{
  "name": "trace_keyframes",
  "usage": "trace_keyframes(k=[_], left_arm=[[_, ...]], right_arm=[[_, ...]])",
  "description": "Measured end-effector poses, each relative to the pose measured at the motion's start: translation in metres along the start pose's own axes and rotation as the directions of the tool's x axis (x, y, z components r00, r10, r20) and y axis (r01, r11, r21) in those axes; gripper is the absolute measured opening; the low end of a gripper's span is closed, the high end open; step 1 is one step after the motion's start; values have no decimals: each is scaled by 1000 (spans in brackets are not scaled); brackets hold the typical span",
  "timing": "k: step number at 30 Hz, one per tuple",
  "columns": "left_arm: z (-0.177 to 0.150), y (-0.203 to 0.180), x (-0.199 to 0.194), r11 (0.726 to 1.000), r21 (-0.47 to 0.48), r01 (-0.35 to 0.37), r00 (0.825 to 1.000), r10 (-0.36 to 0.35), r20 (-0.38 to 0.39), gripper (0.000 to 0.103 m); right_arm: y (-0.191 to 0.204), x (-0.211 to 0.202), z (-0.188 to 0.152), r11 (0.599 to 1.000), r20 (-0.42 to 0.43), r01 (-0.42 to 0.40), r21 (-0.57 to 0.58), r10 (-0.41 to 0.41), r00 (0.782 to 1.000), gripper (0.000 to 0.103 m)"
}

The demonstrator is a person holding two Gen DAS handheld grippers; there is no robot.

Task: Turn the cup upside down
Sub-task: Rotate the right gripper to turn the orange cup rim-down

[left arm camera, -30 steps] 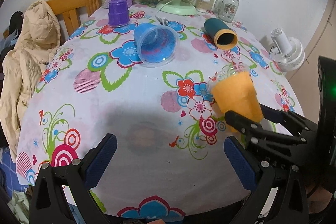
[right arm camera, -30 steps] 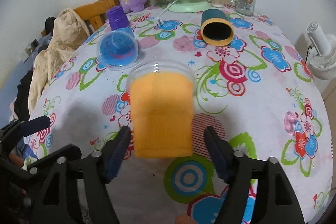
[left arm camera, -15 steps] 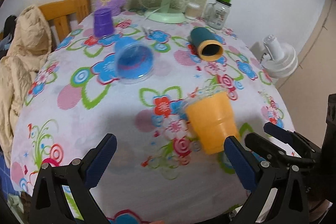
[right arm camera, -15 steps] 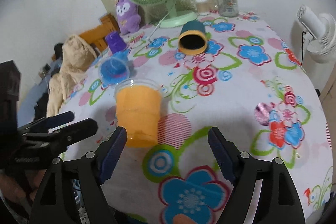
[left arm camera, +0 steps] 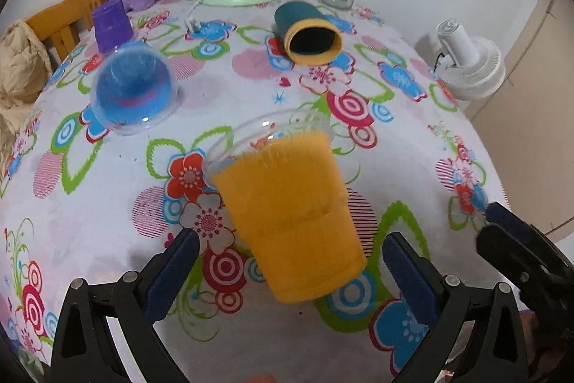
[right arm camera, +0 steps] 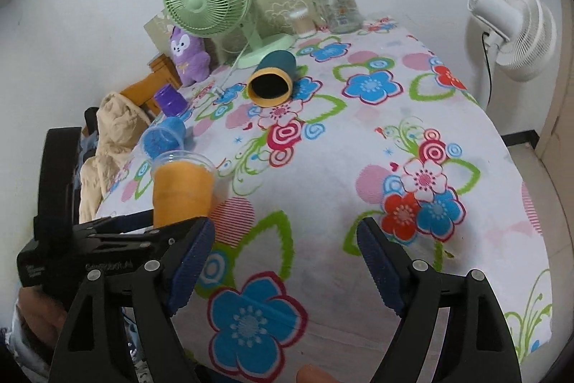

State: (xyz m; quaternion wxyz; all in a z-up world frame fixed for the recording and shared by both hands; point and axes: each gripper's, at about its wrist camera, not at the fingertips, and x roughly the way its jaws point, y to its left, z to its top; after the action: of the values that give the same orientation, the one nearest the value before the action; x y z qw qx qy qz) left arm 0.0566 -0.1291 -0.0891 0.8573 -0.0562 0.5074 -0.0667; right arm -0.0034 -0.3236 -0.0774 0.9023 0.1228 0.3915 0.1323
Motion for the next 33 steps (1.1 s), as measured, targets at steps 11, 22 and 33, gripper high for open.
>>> trace_keyframes(k=[11,22,33], left_arm=[[0,2,13,999,-33,-14,1000,13,-21,81],[0,7,8,999,-51,-7,1000,6,-11,57],[10,8,-27,1000,-13,-22,999,22,37,56]], right_arm=[[-15,-3,-5,1000,9,-8,20,7,1000,84],[-9,7,-13,999,-23,-28,20,29,999,84],[-2,7,-8,999,-14,-41,0,41,999,84]])
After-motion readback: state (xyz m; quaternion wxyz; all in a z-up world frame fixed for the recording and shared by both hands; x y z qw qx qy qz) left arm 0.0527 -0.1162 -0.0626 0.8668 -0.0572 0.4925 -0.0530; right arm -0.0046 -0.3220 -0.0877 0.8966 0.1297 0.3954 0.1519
